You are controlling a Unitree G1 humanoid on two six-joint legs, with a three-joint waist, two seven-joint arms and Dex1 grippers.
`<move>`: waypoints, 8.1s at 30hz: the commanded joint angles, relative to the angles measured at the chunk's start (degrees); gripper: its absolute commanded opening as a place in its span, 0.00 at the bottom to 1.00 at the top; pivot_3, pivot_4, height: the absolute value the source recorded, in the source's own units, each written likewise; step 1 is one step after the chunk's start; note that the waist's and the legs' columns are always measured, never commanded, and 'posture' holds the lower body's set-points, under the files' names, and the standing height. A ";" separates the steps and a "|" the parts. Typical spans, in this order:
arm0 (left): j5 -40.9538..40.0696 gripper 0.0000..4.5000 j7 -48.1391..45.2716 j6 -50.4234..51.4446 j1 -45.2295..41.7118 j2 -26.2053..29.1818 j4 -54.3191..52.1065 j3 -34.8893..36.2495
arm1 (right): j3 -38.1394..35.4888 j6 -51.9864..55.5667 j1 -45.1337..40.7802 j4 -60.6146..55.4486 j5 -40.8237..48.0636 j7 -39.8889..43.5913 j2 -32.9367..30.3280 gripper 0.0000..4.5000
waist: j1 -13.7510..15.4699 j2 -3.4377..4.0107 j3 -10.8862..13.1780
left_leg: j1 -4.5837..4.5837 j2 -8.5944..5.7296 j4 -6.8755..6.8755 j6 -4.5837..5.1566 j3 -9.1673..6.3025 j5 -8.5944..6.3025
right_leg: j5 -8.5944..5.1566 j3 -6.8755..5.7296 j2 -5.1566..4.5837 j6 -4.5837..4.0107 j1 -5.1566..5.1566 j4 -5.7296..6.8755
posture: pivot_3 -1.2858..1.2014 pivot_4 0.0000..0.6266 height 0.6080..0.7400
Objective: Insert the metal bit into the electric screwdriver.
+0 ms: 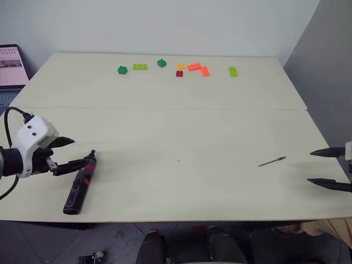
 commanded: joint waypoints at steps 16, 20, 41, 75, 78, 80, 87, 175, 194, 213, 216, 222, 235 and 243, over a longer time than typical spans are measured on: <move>1.29 0.98 16.66 16.59 -7.27 -4.99 -5.37 -1.50 | 3.89 4.71 -5.03 -6.51 3.85 -1.65 2.14 0.88 | 0.01 0.01 0.00 | 0.00 0.00 0.07 0.01 -0.02 0.00 | 0.10 0.01 0.01 0.13 0.03 0.04 | 0.52 0.24 1.00; 1.86 0.98 25.68 32.44 -13.30 -6.88 -7.14 -2.98 | 6.44 8.32 -9.62 -9.01 6.56 -1.28 2.10 0.88 | 0.00 -0.01 0.01 | -0.03 0.00 0.13 0.02 -0.12 0.02 | 0.16 -0.04 0.03 0.22 0.08 0.05 | 0.52 0.24 1.00; -1.48 0.98 32.34 56.63 -21.53 -8.96 -7.71 -12.32 | 15.95 20.27 -33.60 -13.76 18.76 1.28 7.22 0.88 | 0.03 0.00 0.02 | -0.08 -0.01 0.12 0.01 -0.37 0.03 | 0.20 -0.29 0.02 0.21 0.11 0.06 | 0.52 0.24 1.00; -0.24 0.98 38.19 63.52 -41.90 -15.30 13.22 -23.93 | 17.19 23.67 -33.85 -17.07 20.46 0.72 9.51 0.88 | 0.18 0.00 0.02 | -0.13 -0.04 0.13 0.01 -0.48 0.03 | 0.20 -0.39 0.02 0.21 0.10 0.10 | 0.52 0.24 1.00; -0.19 0.98 39.24 63.52 -43.60 -16.67 15.06 -23.59 | 17.30 23.41 -33.51 -17.24 20.13 0.99 9.42 0.88 | 0.33 0.00 0.02 | -0.12 -0.04 0.14 0.01 -0.51 0.03 | 0.20 -0.43 0.02 0.21 0.13 0.11 | 0.52 0.24 1.00; -0.93 0.98 40.01 63.52 -44.46 -17.52 15.93 -23.41 | 17.36 23.30 -33.41 -17.29 19.98 1.14 9.32 0.88 | 0.34 0.00 0.02 | -0.12 -0.05 0.16 0.00 -0.55 0.04 | 0.20 -0.47 0.02 0.21 0.15 0.11 | 0.52 0.24 1.00; -3.50 0.98 42.27 63.52 -44.89 -17.39 16.35 -23.14 | 17.30 23.31 -33.18 -17.30 19.43 1.61 9.11 0.88 | 0.31 0.01 0.02 | -0.12 -0.05 0.16 0.00 -0.60 0.04 | 0.20 -0.51 0.01 0.21 0.17 0.13 | 0.52 0.24 1.00; 5.94 0.36 32.93 -18.06 -36.97 -59.39 5.30 -35.41 | 5.16 36.96 -22.31 -36.04 28.85 -34.45 16.64 0.88 | 1.73 0.03 0.01 | -0.16 -0.17 0.20 0.00 -0.57 0.06 | 0.23 -0.38 -0.04 0.21 0.26 0.00 | 0.52 0.24 1.00; 6.20 0.36 34.02 -15.94 -31.58 -57.69 -2.75 -33.41 | 9.24 35.07 -24.87 -33.29 26.06 -32.52 15.46 0.88 | 1.60 0.03 0.01 | 0.00 -0.15 0.21 0.04 -0.57 0.08 | 0.24 -0.37 0.00 0.25 0.43 -0.01 | 0.52 0.24 1.00; 8.35 0.36 31.93 -20.70 -30.82 -61.56 -3.42 -36.34 | 22.23 15.57 -23.43 -9.17 0.86 -5.53 -7.30 0.88 | 1.40 0.09 0.03 | 0.02 -0.16 0.19 0.05 -0.49 0.08 | 0.24 -0.31 -0.01 0.25 0.43 -0.15 | 0.52 0.24 1.00; 8.86 0.36 31.74 -21.32 -30.64 -61.47 -2.16 -36.31 | 29.43 9.44 -30.17 -2.16 -5.85 -0.29 -6.90 0.88 | 1.31 0.14 0.06 | 0.03 -0.16 0.20 0.06 -0.43 0.09 | 0.26 -0.26 -0.02 0.28 0.41 -0.15 | 0.52 0.24 1.00; 9.65 0.36 31.69 -21.44 -29.78 -61.47 -2.67 -36.50 | 41.44 -3.94 -42.84 13.12 -18.87 7.43 -1.27 0.88 | 1.33 0.17 0.07 | 0.04 -0.15 0.19 0.06 -0.39 0.10 | 0.27 -0.24 -0.03 0.29 0.41 -0.18 | 0.52 0.24 1.00; 10.69 0.36 33.67 -20.67 -29.64 -62.03 -3.99 -36.17 | 50.99 -20.20 -54.35 35.11 -30.88 10.29 8.07 0.88 | 1.57 0.30 0.09 | 0.06 -0.17 0.20 0.06 -0.38 0.10 | 0.28 -0.25 -0.09 0.27 0.41 -0.12 | 0.52 0.24 1.00; 10.77 0.36 34.42 -19.87 -28.86 -62.05 -5.03 -36.30 | 51.22 -24.65 -55.36 40.32 -32.99 9.52 9.81 0.88 | 1.47 0.31 0.09 | 0.10 -0.18 0.19 0.05 -0.38 0.11 | 0.28 -0.25 -0.12 0.26 0.44 -0.09 | 0.52 0.24 1.00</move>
